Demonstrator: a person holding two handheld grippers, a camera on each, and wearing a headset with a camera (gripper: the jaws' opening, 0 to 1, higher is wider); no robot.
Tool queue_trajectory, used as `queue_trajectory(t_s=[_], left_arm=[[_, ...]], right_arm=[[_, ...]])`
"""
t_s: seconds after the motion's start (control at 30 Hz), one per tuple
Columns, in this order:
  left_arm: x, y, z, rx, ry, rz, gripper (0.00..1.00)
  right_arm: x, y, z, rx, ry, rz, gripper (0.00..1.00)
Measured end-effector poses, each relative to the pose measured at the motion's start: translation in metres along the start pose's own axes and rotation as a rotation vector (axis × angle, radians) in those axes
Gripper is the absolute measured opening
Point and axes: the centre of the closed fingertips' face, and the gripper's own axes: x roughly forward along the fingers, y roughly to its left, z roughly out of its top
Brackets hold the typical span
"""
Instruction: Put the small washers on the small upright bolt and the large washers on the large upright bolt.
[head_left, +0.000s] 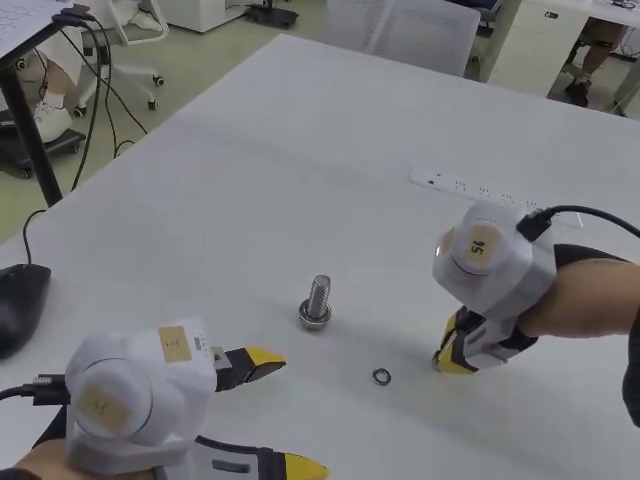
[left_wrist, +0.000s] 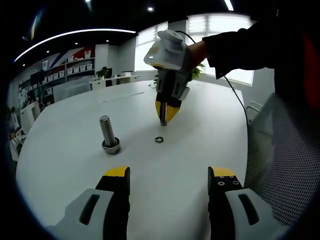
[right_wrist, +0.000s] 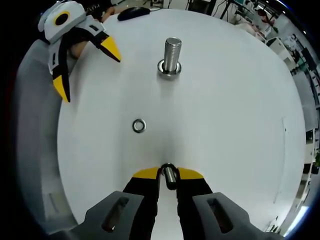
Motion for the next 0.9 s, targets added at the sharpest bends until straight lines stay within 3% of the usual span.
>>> queue_trajectory(t_s=[0.67, 0.9], left_arm=[[0.002, 0.001, 0.001, 0.001, 0.000, -0.004, 0.62], [0.003, 0.001, 0.002, 0.003, -0.001, -0.006, 0.62]], right_arm=[[-0.004, 0.000, -0.002, 0.021, -0.020, -0.001, 0.22], [-0.006, -0.001, -0.009, 0.039, -0.021, -0.005, 0.26]])
